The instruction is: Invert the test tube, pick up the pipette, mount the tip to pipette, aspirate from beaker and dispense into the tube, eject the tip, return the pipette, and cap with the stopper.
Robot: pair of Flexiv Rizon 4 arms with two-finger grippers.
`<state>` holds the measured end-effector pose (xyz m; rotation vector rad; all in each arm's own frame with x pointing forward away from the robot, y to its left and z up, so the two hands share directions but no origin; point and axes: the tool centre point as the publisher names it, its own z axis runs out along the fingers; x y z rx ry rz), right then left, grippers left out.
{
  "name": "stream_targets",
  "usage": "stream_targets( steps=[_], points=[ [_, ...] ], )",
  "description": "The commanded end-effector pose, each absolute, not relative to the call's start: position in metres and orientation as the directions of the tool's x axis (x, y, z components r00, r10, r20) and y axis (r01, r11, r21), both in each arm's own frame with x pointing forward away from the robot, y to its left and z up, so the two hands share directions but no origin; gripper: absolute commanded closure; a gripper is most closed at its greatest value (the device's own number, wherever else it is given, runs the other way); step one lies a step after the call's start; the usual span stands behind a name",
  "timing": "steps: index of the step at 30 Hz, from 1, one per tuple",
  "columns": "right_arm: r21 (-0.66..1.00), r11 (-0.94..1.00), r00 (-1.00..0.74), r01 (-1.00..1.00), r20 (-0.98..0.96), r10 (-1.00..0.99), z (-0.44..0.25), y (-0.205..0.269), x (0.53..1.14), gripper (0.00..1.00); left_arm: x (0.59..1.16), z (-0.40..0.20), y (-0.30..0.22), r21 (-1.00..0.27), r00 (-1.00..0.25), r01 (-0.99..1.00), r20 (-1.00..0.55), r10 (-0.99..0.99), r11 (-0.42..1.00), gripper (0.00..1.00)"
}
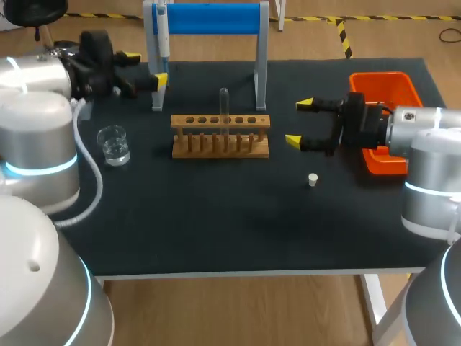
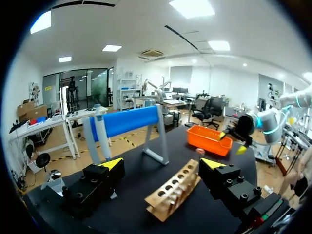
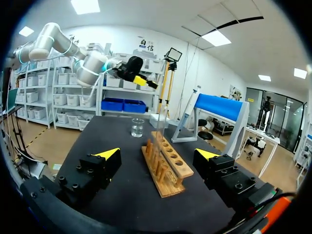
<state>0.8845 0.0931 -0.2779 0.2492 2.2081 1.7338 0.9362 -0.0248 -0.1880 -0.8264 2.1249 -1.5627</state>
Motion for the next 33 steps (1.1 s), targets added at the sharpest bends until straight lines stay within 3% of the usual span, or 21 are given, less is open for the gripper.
stream_targets(
  steps=[1, 11, 23, 33],
  points=[
    [0.967, 0.248, -0.933, -0.061, -0.144, 0.331, -0.278, 0.093, 0.884, 0.00, 0.896, -0.198, -0.024, -0.964, -0.762, -0.192, 0.030, -0.647, 0.181, 0.00],
    [0.967, 0.248, -0.933, -0.061, -0.144, 0.331, -0.278, 0.093, 0.884, 0.00, 0.868, -0.238, -0.032, -0.950, -0.752, -0.243, 0.058, -0.657, 0.194, 0.00],
    [0.967, 0.248, -0.933, -0.061, -0.144, 0.331, -0.278, 0.093, 0.884, 0.00, 0.861, -0.251, -0.042, -0.919, -0.776, -0.230, -0.026, -0.631, 0.320, 0.00],
    [0.967, 0.248, -0.933, -0.061, -0.144, 0.331, -0.278, 0.093, 0.884, 0.00, 0.861, -0.251, -0.042, -0.919, -0.776, -0.230, -0.026, -0.631, 0.320, 0.00]
  ],
)
